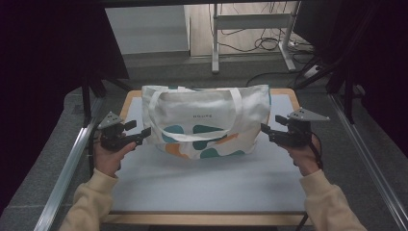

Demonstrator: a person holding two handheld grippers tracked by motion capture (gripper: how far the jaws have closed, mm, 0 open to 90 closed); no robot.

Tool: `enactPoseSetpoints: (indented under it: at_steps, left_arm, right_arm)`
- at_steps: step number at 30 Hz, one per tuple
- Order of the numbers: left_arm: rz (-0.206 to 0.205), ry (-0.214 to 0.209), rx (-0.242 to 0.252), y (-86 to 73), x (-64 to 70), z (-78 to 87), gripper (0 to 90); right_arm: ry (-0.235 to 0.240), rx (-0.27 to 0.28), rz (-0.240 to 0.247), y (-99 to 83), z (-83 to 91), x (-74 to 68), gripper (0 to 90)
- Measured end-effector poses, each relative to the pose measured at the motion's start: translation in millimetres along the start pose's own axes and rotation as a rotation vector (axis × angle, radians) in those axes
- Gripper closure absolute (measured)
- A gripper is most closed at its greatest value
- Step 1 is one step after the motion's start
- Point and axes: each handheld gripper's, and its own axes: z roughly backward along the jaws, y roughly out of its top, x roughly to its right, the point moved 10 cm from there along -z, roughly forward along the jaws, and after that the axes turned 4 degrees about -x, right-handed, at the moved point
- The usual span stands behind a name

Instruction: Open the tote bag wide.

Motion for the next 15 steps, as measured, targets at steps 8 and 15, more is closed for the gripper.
enactPoseSetpoints:
  at_steps: [8, 15]
  left_arm:
    - [-0.013, -0.051, -0.023, 6.3, -2.4, -15.4, 40.9]
    - [-0.028, -0.087, -0.025, 4.3, 5.9, -17.9, 61.1]
  right_arm:
    - [0.039, -0.013, -0.013, 11.3, -16.8, 0.7, 43.1]
    - [0.055, -0.004, -0.006, 11.0, -19.9, 0.4, 64.5]
